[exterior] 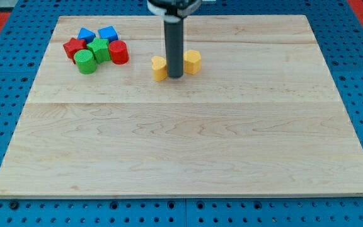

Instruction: Push the red star in between the green star and the blue triangle

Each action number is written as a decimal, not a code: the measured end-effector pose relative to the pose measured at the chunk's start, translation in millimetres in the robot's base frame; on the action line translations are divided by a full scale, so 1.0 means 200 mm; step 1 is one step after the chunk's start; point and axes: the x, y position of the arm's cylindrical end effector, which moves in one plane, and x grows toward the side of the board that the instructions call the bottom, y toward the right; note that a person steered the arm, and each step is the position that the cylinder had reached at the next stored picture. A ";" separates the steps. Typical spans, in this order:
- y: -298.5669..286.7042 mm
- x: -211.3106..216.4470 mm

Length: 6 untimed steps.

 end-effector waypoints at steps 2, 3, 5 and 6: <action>-0.85 -0.01; -1.25 -0.08; -0.85 -0.38; -0.79 -0.50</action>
